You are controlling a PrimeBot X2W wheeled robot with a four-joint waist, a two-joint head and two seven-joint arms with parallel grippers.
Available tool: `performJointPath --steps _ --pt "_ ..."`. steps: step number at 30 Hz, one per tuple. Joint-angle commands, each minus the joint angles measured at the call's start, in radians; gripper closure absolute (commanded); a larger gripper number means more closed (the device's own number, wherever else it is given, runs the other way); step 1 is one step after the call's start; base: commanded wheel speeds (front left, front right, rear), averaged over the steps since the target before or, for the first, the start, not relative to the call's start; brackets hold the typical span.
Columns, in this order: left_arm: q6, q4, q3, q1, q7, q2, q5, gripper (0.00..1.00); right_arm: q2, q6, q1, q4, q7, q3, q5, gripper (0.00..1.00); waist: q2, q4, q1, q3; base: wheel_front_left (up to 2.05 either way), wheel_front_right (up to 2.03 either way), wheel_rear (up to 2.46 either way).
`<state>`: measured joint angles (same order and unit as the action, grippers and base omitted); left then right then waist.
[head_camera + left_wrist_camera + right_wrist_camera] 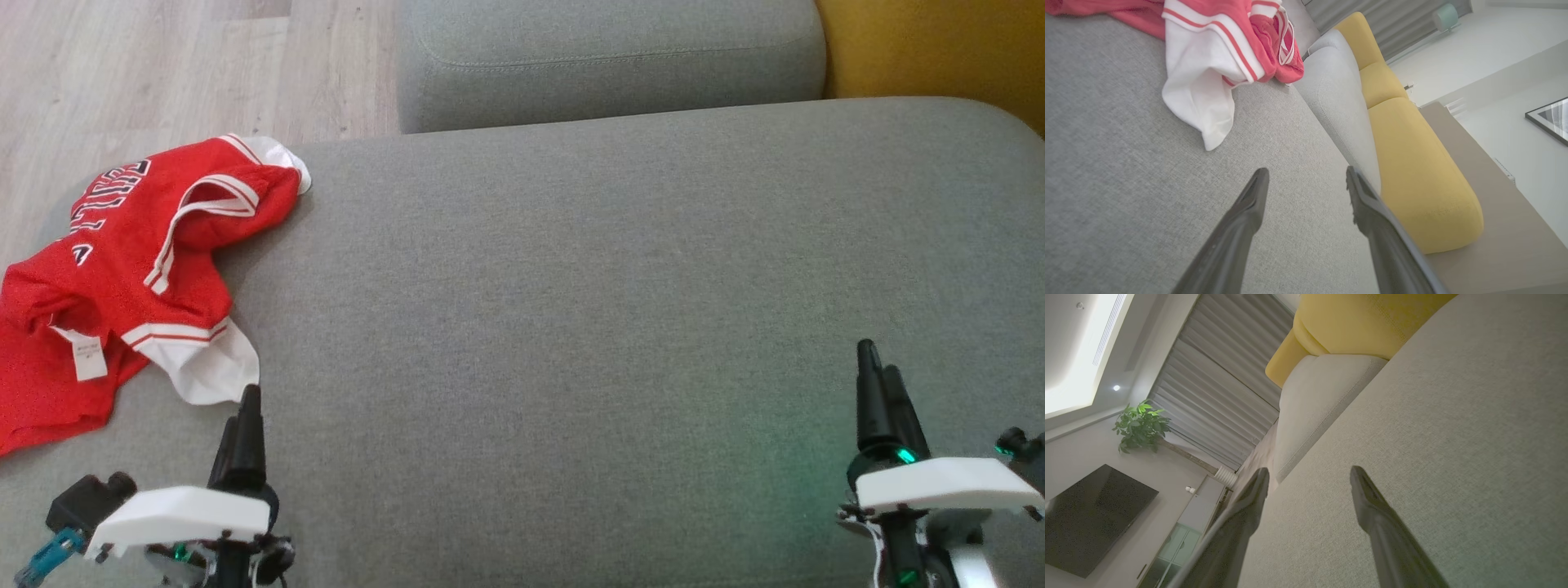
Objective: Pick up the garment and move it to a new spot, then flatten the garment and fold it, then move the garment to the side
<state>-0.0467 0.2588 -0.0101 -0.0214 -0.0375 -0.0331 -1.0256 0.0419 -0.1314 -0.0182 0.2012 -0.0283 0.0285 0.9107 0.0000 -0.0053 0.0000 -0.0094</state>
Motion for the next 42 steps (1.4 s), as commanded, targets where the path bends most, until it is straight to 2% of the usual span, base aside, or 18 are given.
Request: performJointPath --steps 1,20,42 --pt "0.003 -0.042 -0.007 0.023 -0.012 -0.016 0.040 0.00 0.012 0.000 0.016 -0.046 -0.019 -0.021 -0.043 0.00 0.0000 0.000 0.0000 0.000 0.00 0.00 0.00" --pt "0.023 -0.063 0.005 0.003 -0.064 -0.022 0.301 0.00 0.014 0.000 0.005 -0.070 -0.072 -0.068 -0.304 0.00 0.0000 -0.006 0.0000 -0.005 0.00 0.00 0.00" --pt "0.057 -0.081 0.056 -0.020 -0.128 -0.051 0.608 0.00 0.012 0.001 -0.008 -0.070 -0.137 -0.049 -0.585 0.00 0.0000 -0.012 0.0000 -0.008 0.00 0.00 0.00"
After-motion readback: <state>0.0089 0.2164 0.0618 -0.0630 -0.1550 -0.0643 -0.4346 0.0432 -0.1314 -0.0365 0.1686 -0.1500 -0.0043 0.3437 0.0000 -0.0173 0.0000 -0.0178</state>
